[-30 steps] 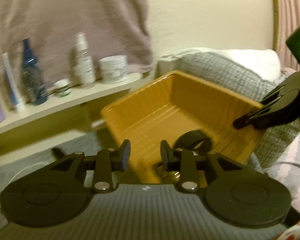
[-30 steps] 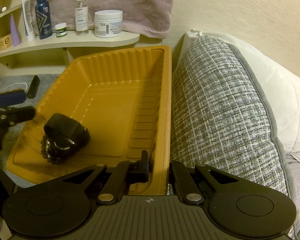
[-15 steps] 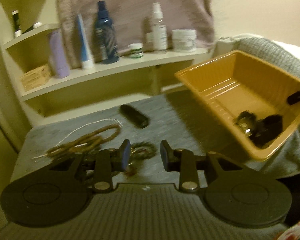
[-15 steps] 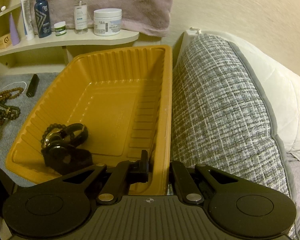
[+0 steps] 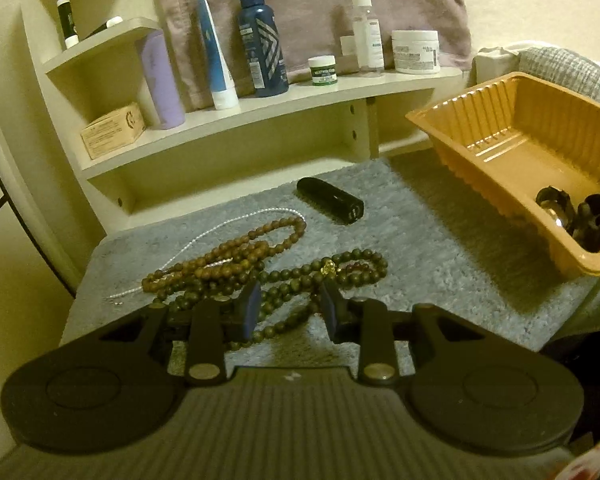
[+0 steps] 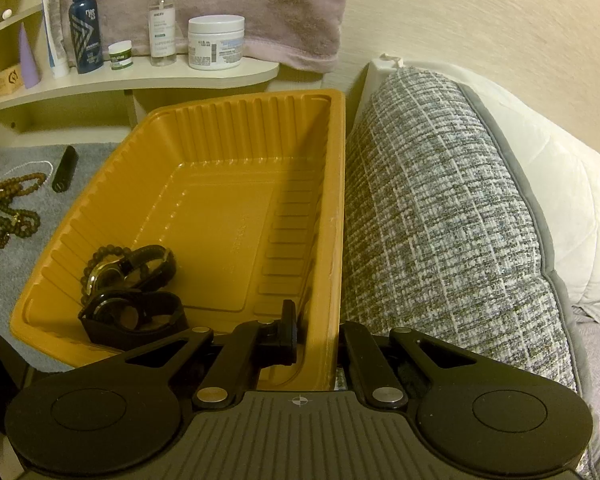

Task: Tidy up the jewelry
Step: 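Return the left tool to the pile and grasp a small brown piece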

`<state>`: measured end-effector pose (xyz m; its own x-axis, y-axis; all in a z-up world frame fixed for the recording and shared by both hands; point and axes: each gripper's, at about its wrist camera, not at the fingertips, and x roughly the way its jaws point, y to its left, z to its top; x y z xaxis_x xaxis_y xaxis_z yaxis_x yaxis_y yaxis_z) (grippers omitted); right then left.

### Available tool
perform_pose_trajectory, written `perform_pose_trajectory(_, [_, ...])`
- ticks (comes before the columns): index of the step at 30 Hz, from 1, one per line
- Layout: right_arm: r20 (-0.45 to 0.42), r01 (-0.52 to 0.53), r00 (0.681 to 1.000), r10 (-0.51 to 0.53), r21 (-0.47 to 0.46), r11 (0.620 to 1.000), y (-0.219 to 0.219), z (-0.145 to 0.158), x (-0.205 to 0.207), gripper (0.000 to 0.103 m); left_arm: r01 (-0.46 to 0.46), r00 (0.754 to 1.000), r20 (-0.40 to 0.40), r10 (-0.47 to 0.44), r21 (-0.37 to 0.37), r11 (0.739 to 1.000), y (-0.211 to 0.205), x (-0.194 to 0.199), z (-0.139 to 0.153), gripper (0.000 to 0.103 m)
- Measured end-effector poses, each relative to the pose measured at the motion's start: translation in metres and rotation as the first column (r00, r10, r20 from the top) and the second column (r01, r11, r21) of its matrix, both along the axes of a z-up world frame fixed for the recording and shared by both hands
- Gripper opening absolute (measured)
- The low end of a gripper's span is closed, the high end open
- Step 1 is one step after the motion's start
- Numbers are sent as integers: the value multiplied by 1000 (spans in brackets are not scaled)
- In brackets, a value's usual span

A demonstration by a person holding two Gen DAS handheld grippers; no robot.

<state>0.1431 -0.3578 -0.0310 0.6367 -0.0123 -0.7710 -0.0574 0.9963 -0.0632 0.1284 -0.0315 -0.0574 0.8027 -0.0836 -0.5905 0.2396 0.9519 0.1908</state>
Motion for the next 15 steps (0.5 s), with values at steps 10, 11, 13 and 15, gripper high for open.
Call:
perform_pose_trajectory(10, [0, -1, 1000, 1, -1, 1000, 0, -1, 0, 4, 74, 995, -68, -77, -46, 996, -17, 5, -8, 18])
perform_pose_trajectory(11, [0, -1, 1000, 1, 0, 1000, 0, -1, 0, 4, 74, 993, -85, -77, -44, 996, -19, 7, -12, 18])
perform_pose_trajectory(13, [0, -1, 1000, 1, -1, 1000, 0, -1, 0, 4, 71, 992, -104, -75, -43, 997, -20, 9, -18, 18])
perform_pose_trajectory(15, [-1, -1, 1000, 1, -1, 1000, -1, -1, 1, 4, 69, 993, -97, -72, -35, 997, -21, 10, -20, 18])
